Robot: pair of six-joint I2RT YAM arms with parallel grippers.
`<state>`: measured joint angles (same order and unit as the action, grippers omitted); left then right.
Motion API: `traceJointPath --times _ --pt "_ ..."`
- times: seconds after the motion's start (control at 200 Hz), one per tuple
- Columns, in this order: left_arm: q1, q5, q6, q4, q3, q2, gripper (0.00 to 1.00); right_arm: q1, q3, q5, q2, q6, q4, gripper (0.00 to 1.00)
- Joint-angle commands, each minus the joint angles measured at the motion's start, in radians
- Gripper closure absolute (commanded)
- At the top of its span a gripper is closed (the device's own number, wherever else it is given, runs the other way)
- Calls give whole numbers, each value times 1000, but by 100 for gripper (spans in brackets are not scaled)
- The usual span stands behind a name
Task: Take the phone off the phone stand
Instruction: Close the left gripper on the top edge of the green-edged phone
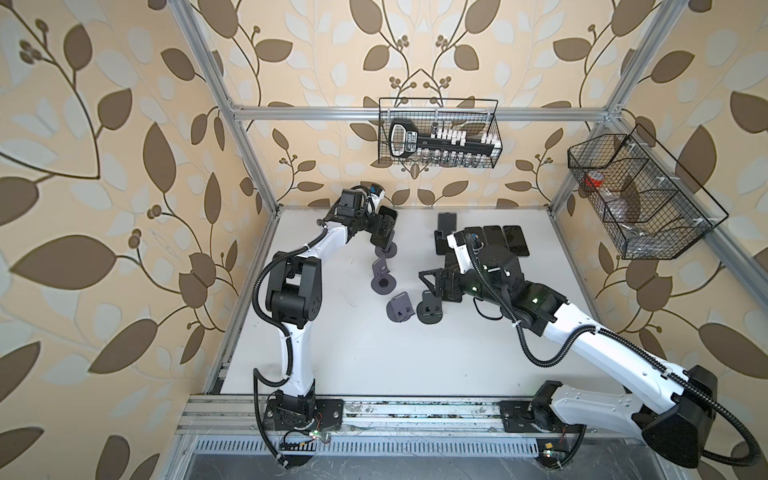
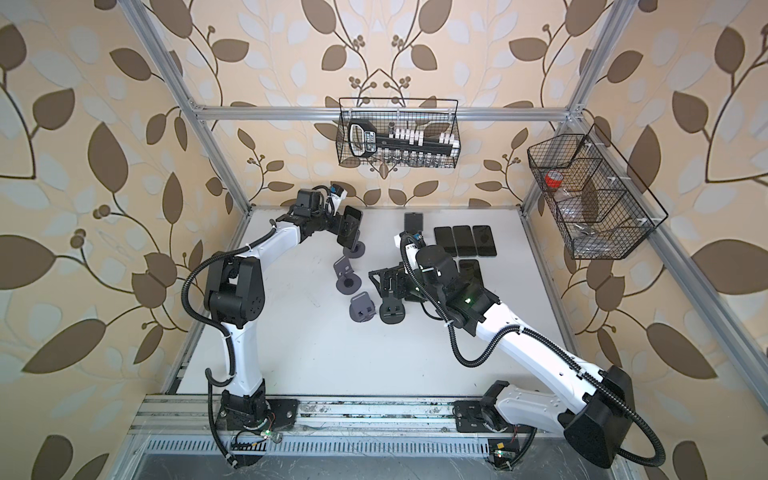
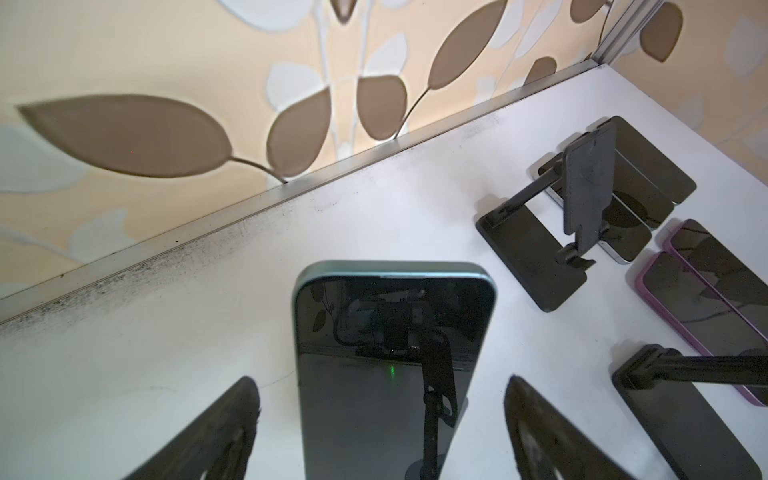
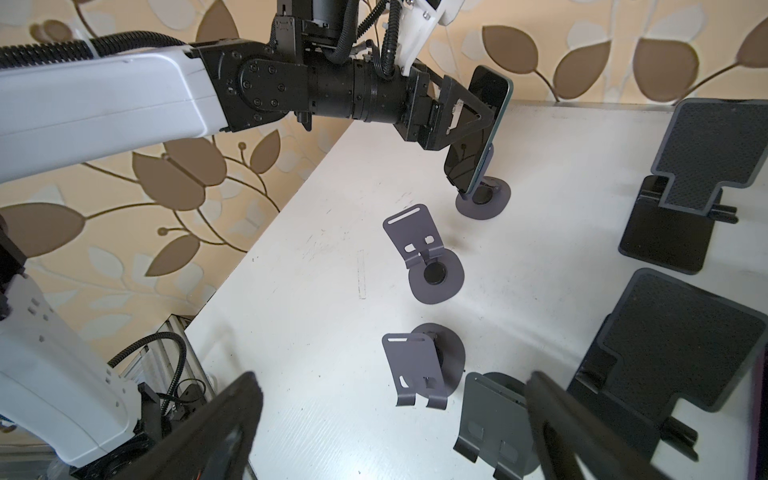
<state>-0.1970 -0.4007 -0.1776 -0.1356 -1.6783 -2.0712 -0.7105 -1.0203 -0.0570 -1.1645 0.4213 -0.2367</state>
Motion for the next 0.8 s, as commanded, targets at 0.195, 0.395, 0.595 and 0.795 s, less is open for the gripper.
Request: traceJointPath --times 0.195,0.395,0.595,0.795 --pt "-5 -76 18 75 -2 7 8 3 -21 -13 -3 -4 0 0" --pt "-5 -86 16 79 -3 -1 8 3 -13 -4 3 -4 2 0" --pt "-8 -80 25 81 -1 -7 7 3 -12 -14 2 -2 2 0" --pt "-9 -79 29 80 -6 -16 7 3 -7 -8 12 -1 2 0"
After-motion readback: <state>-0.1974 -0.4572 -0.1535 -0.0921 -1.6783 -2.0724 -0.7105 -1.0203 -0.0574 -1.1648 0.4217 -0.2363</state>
